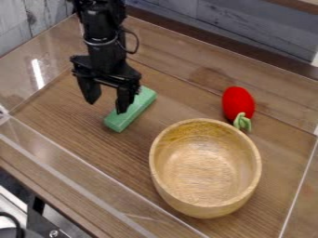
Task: Remove the green block from the brown bowl and put it on the table
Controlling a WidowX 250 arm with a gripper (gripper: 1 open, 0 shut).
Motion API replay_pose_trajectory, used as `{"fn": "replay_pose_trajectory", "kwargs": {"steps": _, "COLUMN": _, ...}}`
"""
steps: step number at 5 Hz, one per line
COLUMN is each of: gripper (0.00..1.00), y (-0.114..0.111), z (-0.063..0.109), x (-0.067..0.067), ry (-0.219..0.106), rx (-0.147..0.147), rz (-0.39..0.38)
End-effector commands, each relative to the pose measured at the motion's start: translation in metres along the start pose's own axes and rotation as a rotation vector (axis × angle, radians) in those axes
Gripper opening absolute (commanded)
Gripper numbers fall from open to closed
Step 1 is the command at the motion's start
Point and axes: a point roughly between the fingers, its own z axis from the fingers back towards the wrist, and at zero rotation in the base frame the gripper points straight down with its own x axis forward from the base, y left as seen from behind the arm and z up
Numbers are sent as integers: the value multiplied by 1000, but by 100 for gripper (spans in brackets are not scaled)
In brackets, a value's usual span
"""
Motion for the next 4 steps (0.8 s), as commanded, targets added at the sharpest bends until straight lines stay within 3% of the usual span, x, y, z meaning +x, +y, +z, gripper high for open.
{"fn": "replay_pose_trajectory", "kwargs": {"steps": 1, "gripper": 100, "y": 8, "z": 6, "x": 12, "ry": -41, "rx": 16, "rz": -14}}
{"fn": "replay_pose_trajectory", "kwargs": {"steps": 2, "gripper": 100, "y": 11, "z": 1, "x": 13, "ry": -33, "rx": 18, "rz": -26}}
{"fn": "replay_pose_trajectory", "kwargs": {"steps": 4, "gripper": 100, "y": -6, "z": -3, "x": -6, "ry": -25, "rx": 5, "rz": -160}}
